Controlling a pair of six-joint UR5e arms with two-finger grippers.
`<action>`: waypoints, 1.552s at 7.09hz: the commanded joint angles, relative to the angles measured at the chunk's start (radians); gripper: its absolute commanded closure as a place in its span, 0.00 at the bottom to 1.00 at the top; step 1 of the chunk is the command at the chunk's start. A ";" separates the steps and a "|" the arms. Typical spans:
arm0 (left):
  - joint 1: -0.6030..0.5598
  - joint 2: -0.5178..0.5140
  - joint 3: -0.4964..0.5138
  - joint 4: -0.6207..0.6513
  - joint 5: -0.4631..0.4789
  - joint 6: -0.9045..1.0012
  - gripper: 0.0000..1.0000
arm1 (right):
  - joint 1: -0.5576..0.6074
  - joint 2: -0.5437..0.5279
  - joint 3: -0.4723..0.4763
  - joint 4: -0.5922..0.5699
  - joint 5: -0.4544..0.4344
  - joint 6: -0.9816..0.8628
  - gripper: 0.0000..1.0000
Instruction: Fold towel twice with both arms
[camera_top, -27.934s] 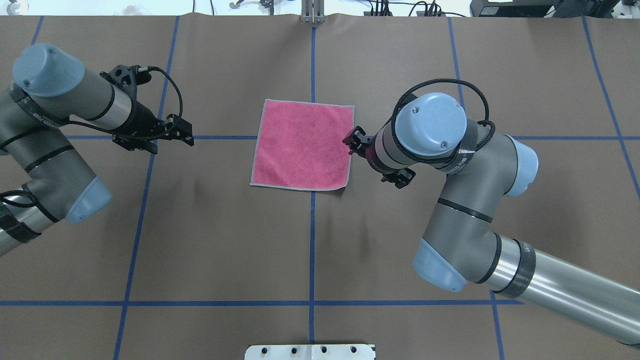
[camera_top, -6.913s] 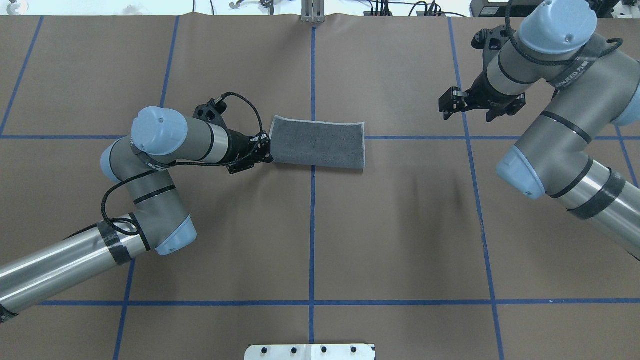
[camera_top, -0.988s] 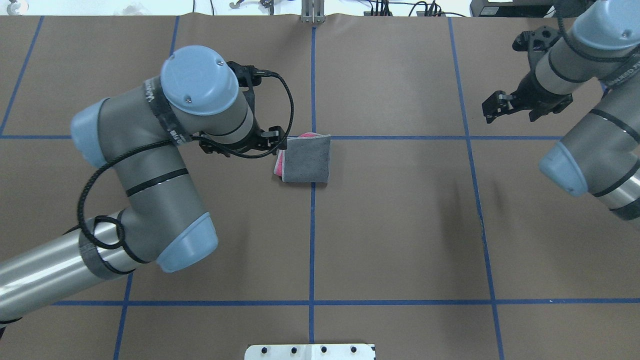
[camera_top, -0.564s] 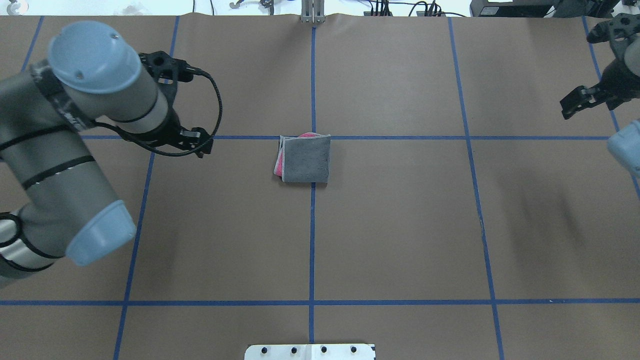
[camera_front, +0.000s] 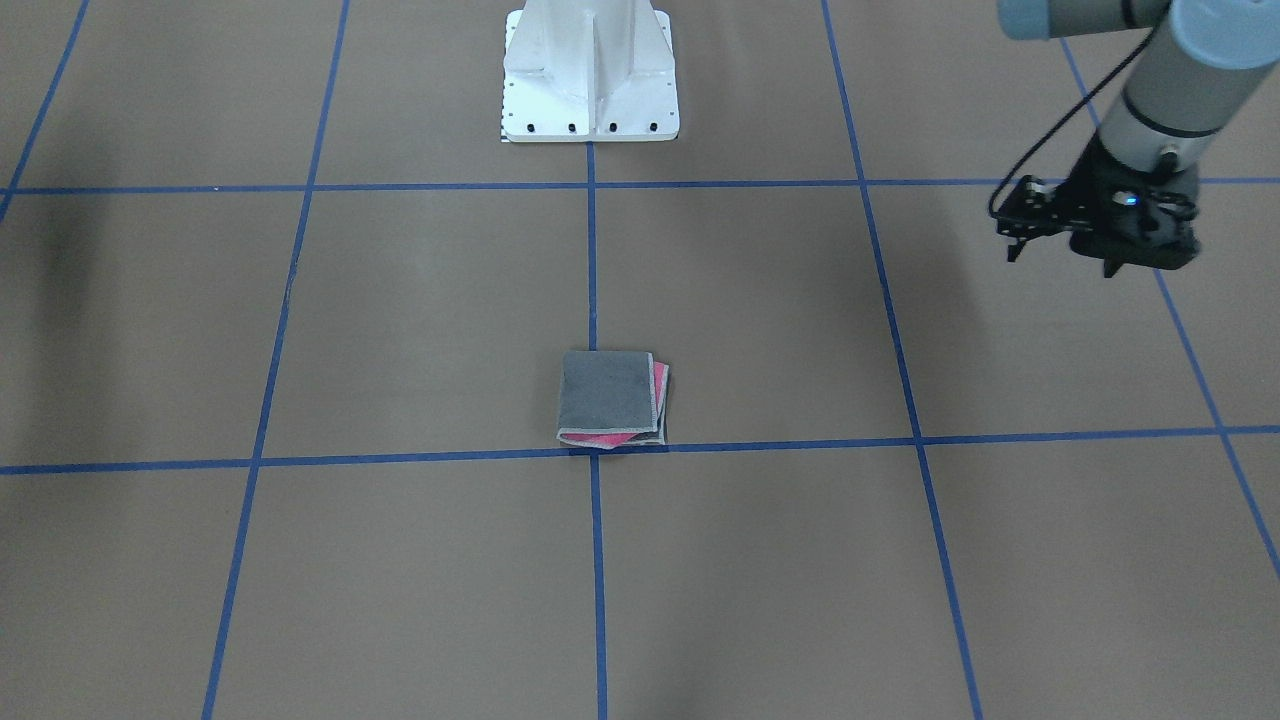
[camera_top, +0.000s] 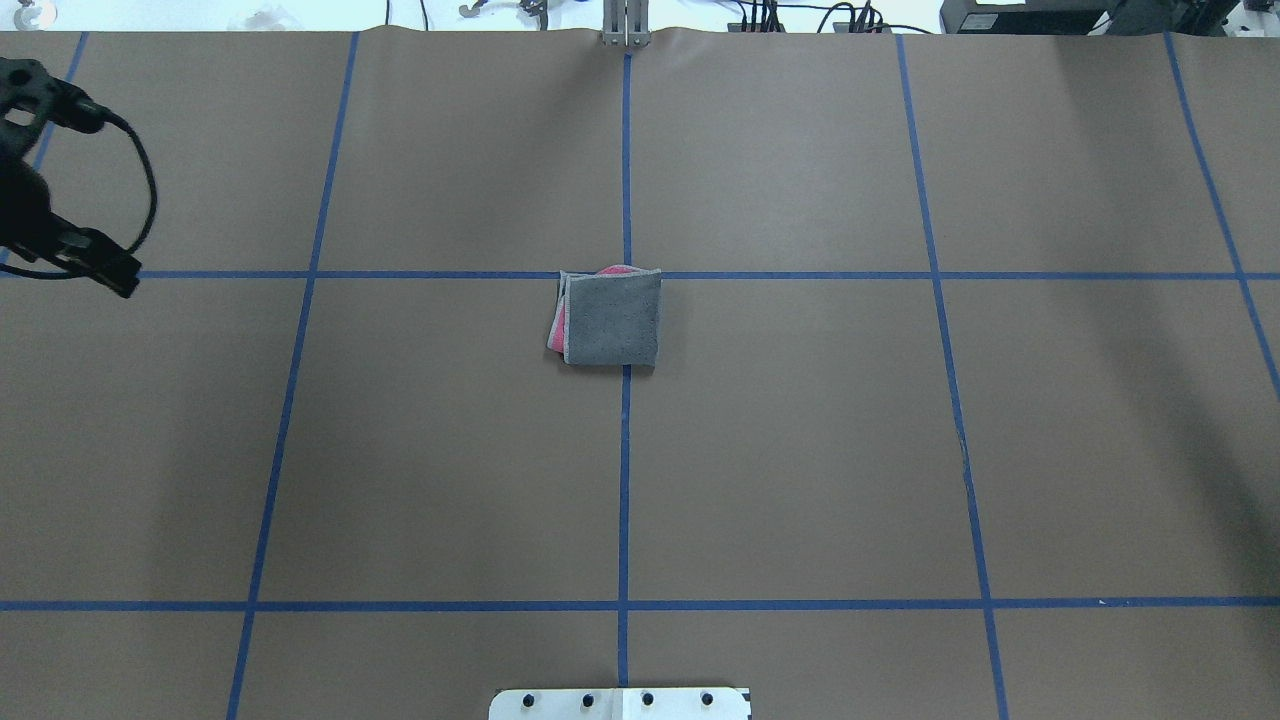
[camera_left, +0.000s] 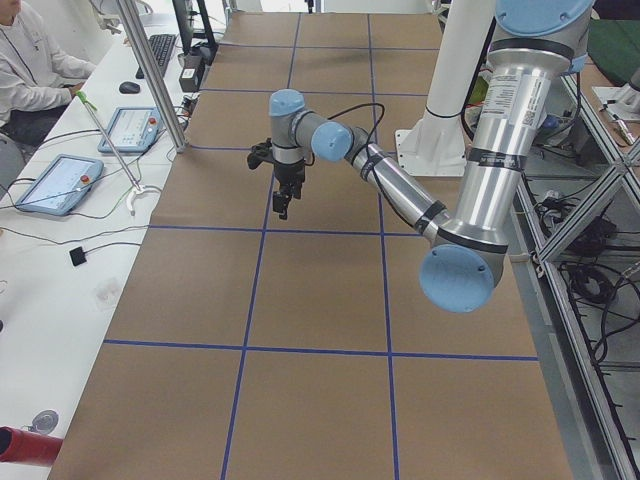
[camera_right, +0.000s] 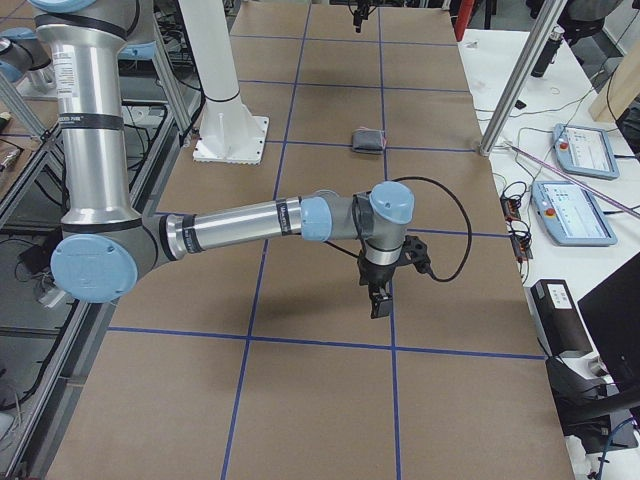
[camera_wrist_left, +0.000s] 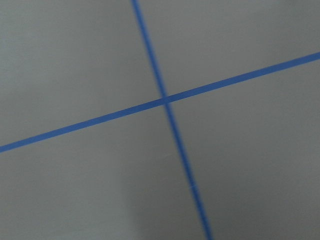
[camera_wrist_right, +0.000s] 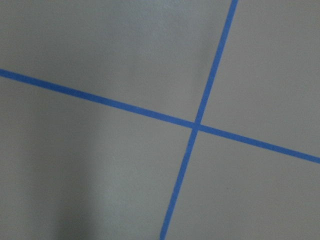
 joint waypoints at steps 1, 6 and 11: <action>-0.217 0.110 0.126 -0.018 -0.096 0.322 0.00 | 0.058 -0.064 -0.003 0.002 0.024 -0.064 0.00; -0.455 0.287 0.233 -0.214 -0.227 0.434 0.00 | 0.058 -0.066 -0.009 0.002 0.025 -0.064 0.00; -0.457 0.281 0.220 -0.227 -0.230 0.436 0.00 | 0.058 -0.066 -0.008 0.002 0.024 -0.060 0.00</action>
